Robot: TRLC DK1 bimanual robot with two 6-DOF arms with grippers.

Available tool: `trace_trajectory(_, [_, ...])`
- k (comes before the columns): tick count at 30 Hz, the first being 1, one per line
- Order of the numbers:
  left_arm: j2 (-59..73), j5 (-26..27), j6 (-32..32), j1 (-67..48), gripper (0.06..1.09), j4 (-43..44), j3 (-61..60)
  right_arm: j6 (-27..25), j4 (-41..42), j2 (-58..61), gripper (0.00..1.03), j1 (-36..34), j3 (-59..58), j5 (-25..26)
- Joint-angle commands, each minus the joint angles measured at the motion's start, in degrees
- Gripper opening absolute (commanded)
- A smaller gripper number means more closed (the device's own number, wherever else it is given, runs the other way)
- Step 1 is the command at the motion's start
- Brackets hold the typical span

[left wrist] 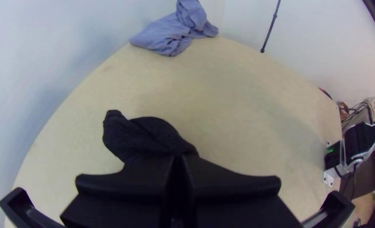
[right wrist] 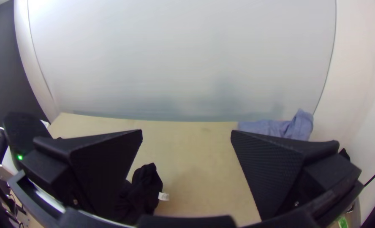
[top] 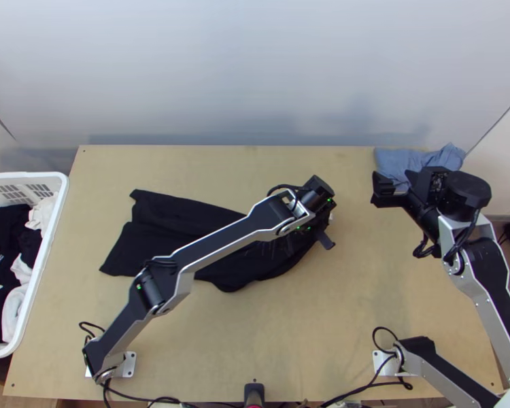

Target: Fold the t-shirt

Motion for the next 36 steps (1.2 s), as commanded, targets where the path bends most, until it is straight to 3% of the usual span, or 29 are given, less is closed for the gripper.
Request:
trace_trajectory(1, [5.5, -2.9, 1.3, 2.3, 0.09, 5.2, 3.6, -0.6, 1.1, -0.2, 0.97, -2.2, -1.1, -0.1])
trace_trajectory(8, [6.5, -10.8, 0.0, 9.5, 0.09, 14.5, 3.7, 0.5, 3.2, 0.2, 0.97, -0.6, -4.1, -0.2])
trace_trajectory(14, [7.3, -14.5, 0.2, 13.8, 0.09, 19.2, 3.8, 0.7, 4.2, 0.7, 0.98, 0.5, -4.9, -0.2])
trace_trajectory(22, [11.5, -16.4, 1.0, 20.6, 0.10, 16.5, 3.8, 0.9, 4.1, -0.2, 0.98, 1.3, -7.8, -0.2])
trace_trajectory(23, [11.7, -16.4, 1.0, 21.3, 0.15, 15.1, 3.8, 0.9, 4.1, -0.4, 0.98, 1.7, -8.5, -0.2])
trace_trajectory(24, [11.8, -16.3, 1.0, 22.0, 0.31, 13.2, 3.8, 0.9, 4.1, -0.7, 0.98, 2.1, -9.3, -0.2])
trace_trajectory(25, [11.7, -16.1, 0.8, 22.7, 0.55, 10.8, 3.8, 0.9, 4.1, -1.0, 0.98, 2.3, -10.0, -0.2])
trace_trajectory(26, [11.7, -16.1, 0.3, 23.4, 0.85, 8.9, 3.8, 1.1, 4.2, -1.3, 0.98, 2.5, -10.7, -0.2])
trace_trajectory(27, [11.1, -16.0, -0.2, 24.1, 1.06, 6.8, 3.6, 1.4, 4.2, -1.4, 0.98, 2.7, -11.3, -0.2])
trace_trajectory(36, [0.1, -15.1, -4.9, 31.3, 1.04, -6.6, -0.7, 7.0, 2.6, -2.6, 0.98, 6.8, -17.6, -0.3])
